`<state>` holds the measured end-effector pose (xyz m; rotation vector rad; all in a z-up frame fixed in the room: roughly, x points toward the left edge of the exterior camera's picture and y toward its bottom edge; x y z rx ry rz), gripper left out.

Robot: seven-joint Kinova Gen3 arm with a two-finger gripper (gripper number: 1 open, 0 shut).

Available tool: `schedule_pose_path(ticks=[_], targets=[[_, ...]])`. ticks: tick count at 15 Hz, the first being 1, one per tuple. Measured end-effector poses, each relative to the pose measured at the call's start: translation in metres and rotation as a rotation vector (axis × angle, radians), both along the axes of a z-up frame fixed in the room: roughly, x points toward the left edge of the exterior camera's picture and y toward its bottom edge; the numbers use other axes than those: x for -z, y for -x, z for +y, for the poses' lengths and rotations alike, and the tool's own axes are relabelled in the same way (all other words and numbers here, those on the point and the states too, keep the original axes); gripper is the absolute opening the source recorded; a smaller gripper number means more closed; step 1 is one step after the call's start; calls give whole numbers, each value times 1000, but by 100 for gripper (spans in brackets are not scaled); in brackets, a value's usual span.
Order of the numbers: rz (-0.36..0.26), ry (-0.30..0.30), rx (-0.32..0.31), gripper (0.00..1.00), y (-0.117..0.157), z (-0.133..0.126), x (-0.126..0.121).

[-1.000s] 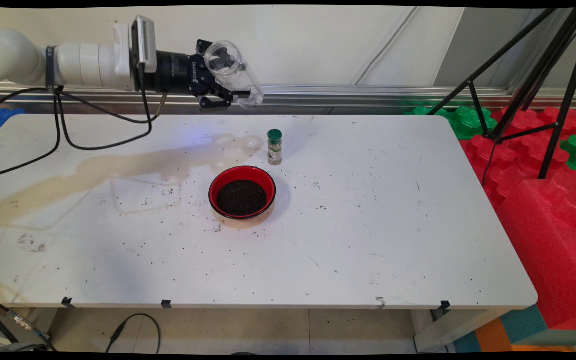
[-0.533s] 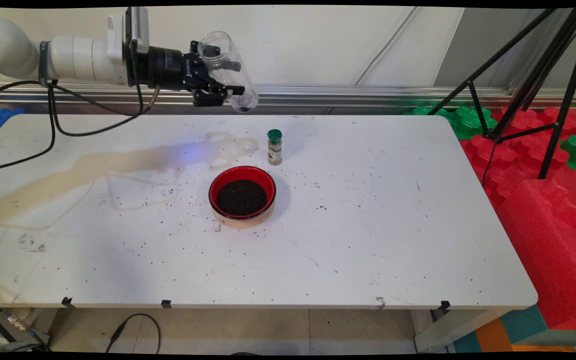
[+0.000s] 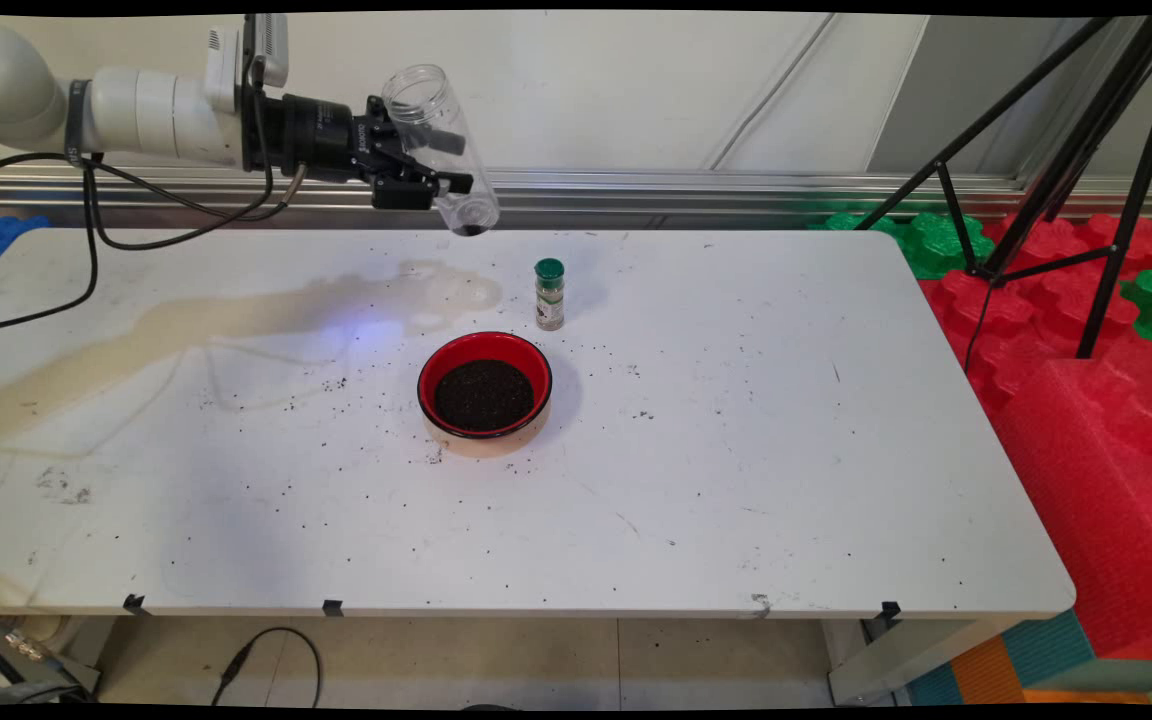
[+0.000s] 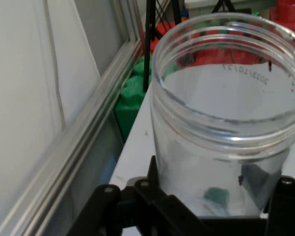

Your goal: Pour the black seasoning powder in the red bowl, then place the picked object on the table

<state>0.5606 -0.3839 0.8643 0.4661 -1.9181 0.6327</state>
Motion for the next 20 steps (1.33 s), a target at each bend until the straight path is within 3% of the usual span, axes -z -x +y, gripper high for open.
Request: schedule_pose_path(ticks=[12,20], targets=[[7,-242,-59,0,-15,-14,42],[-48,-323,-66,0,-13,-27,76]])
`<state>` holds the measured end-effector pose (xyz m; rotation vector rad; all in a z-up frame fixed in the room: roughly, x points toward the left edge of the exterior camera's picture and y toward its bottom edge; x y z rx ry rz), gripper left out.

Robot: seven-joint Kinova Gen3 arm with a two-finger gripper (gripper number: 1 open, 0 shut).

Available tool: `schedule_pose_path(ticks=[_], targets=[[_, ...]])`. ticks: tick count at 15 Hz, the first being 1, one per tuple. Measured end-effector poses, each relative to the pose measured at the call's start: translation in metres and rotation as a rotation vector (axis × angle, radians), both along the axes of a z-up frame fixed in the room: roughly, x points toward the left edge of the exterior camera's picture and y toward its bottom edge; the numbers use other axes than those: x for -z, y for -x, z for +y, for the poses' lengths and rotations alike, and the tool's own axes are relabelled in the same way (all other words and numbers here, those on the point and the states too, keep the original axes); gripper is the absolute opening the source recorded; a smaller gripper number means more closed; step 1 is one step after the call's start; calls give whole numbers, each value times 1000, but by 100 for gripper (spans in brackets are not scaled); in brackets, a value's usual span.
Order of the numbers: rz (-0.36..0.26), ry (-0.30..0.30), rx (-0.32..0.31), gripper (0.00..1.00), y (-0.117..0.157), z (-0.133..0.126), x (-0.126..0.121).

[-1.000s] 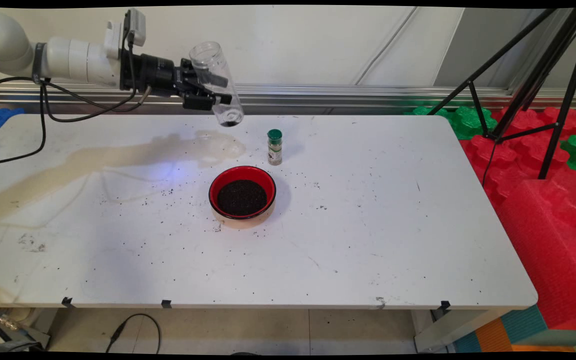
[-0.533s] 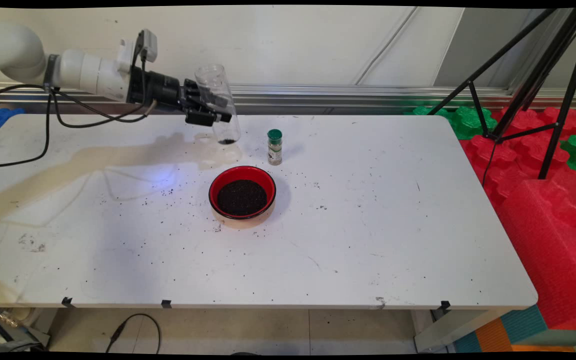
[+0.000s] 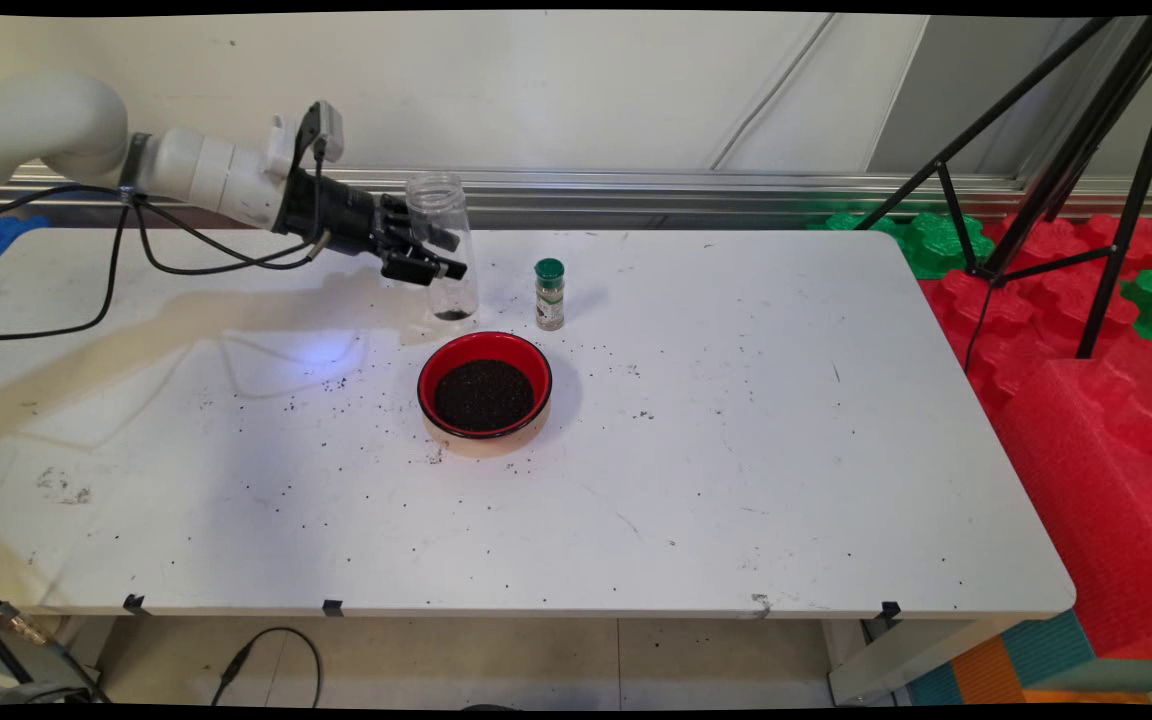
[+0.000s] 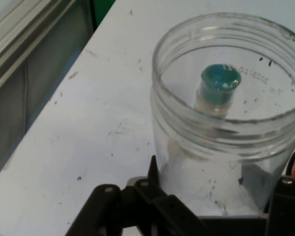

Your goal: Place the picked object on the table

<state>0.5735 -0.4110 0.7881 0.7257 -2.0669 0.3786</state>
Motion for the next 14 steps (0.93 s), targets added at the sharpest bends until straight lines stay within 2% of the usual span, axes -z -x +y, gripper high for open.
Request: schedule_pose_path(ticks=[11,12,14], targets=[[-38,-44,-19,0,0,-12,21],[-40,-46,-19,100,-1,-13,22],[-41,-49,-19,100,-1,-12,23]])
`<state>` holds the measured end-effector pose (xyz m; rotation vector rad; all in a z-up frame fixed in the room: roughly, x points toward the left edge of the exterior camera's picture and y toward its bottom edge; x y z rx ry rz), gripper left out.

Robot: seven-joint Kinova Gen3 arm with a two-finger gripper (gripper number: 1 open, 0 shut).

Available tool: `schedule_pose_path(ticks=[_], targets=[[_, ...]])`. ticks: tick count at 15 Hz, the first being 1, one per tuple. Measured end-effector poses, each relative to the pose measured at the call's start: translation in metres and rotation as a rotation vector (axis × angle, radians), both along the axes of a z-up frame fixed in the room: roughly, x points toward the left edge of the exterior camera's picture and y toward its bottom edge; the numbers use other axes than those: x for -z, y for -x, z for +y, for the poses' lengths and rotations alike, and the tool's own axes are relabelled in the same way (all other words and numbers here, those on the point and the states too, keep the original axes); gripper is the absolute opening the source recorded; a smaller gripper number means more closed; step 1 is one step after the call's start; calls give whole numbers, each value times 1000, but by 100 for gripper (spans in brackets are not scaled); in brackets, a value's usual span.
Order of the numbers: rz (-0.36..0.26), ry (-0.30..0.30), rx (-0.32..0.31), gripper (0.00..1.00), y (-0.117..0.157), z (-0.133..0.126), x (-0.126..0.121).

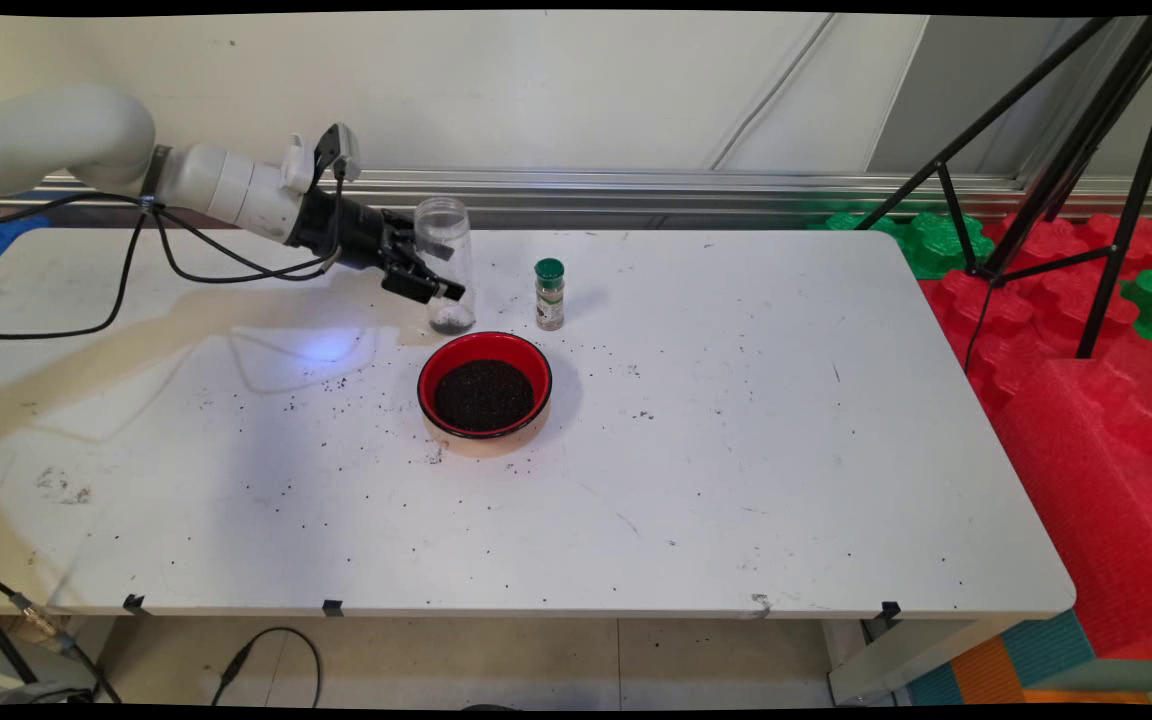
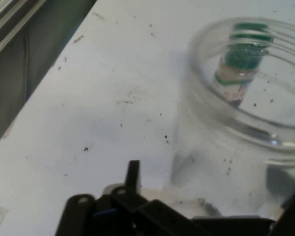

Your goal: Place the picked object on the table

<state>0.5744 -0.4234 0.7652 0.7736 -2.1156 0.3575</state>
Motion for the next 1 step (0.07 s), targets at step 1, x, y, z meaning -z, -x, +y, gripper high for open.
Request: schedule_pose_path(ticks=[1], targets=[[-1,-2,0,100,0,0,1]])
